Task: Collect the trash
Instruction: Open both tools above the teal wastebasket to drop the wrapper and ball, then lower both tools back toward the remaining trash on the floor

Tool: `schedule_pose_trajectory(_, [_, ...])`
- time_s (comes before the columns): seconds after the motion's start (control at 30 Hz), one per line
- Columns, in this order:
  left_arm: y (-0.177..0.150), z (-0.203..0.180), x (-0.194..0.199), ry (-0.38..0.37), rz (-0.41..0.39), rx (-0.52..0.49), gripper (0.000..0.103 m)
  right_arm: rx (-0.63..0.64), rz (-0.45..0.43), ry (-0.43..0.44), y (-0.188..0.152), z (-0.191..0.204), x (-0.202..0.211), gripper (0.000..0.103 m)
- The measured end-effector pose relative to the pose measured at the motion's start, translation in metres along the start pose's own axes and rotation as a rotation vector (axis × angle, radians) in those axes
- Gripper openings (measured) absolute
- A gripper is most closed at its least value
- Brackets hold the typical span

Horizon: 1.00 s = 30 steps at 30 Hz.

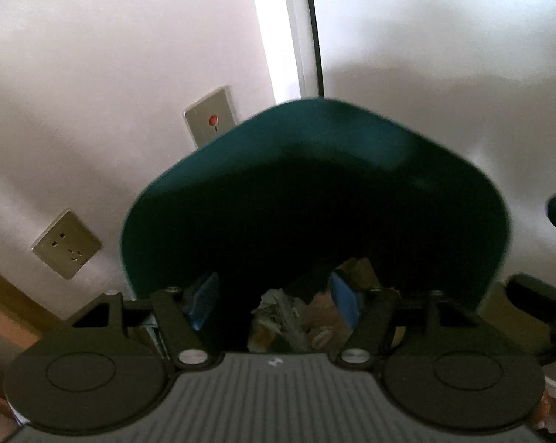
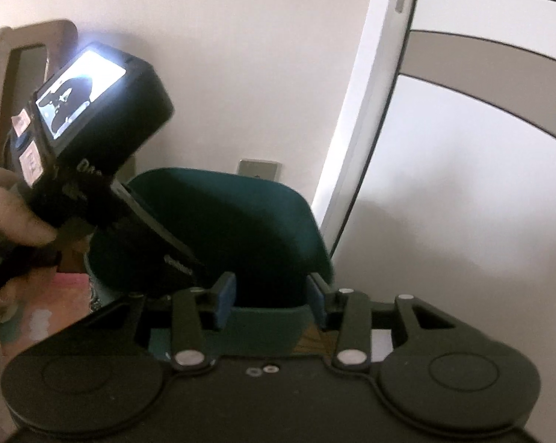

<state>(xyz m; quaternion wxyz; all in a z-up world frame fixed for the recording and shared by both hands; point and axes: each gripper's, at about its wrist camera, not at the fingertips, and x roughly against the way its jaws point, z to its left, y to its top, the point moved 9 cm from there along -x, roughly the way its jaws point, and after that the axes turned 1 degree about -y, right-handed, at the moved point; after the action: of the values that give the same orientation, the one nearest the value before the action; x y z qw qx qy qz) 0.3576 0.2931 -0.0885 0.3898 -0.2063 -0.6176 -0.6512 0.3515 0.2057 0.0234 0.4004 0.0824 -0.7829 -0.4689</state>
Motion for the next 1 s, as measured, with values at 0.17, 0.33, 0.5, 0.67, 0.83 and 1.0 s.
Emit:
schedule_pose_trajectory(0.17, [-0.004, -0.008, 0.034, -0.030, -0.071, -0.016, 0.075, -0.030, -0.022, -0.006, -0.010, -0.016, 0.038, 0.045])
schedule_pose_trajectory(0.33, [-0.010, -0.026, 0.073, -0.063, -0.137, -0.048, 0.082, -0.079, -0.031, 0.005, -0.026, -0.030, 0.071, 0.049])
schedule_pose_trajectory(0.5, [-0.023, -0.048, 0.103, -0.107, -0.176, -0.063, 0.082, -0.119, -0.042, 0.009, -0.048, -0.039, 0.105, 0.053])
schedule_pose_trajectory(0.67, [-0.038, -0.075, 0.128, -0.165, -0.232, -0.085, 0.082, -0.161, -0.036, 0.016, -0.078, -0.048, 0.133, 0.055])
schedule_pose_trajectory(0.83, [-0.055, -0.099, 0.137, -0.245, -0.259, -0.065, 0.091, -0.208, -0.023, 0.005, -0.114, -0.061, 0.156, 0.056])
schedule_pose_trajectory(1.0, [-0.078, -0.123, 0.137, -0.261, -0.314, -0.077, 0.094, -0.247, -0.010, -0.039, -0.158, -0.074, 0.170, 0.057])
